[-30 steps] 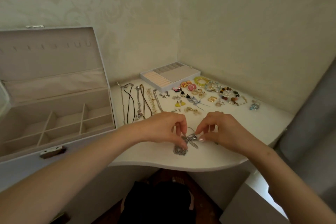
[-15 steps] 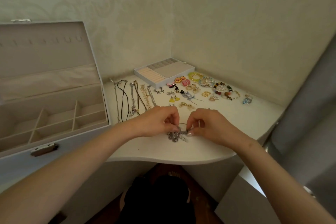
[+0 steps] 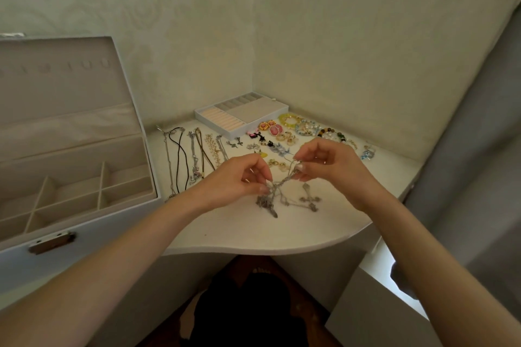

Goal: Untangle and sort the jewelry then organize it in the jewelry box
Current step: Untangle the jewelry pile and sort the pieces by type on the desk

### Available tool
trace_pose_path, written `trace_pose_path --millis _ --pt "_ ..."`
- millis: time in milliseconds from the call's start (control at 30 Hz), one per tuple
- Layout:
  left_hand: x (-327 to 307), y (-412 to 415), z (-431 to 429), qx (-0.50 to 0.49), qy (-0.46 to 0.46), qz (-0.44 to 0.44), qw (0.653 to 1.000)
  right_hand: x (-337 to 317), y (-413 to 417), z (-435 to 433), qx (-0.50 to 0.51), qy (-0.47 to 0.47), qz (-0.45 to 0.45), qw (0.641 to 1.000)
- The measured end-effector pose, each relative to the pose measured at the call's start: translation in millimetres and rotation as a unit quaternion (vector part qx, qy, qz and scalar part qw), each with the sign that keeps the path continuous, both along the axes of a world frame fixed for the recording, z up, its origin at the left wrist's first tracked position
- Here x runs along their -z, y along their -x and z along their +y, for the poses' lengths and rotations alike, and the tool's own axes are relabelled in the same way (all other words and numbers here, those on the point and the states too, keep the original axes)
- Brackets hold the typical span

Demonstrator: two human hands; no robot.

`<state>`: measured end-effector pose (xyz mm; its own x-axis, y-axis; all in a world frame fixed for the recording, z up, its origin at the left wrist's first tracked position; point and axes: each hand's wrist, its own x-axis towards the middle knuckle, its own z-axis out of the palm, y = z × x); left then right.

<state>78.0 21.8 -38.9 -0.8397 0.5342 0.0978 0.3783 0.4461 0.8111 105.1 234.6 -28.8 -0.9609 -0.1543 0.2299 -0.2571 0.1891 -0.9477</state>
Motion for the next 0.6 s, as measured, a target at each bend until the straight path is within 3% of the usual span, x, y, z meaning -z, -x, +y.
trace_pose_path --millis 133,467,600 --pt "-0.3 2.8 2.9 0.012 -0.012 -0.012 1.000 -6.3 0.7 1.1 -0.021 0.072 -0.005 0.997" --pt "-1.7 5.2 0.6 0.020 0.018 -0.017 0.999 -5.1 7.7 2.7 0.002 0.049 0.022 0.999" --pt "0.3 4.9 -0.5 0.010 0.018 -0.014 1.000 -4.3 10.5 5.7 -0.005 0.121 -0.003 0.993"
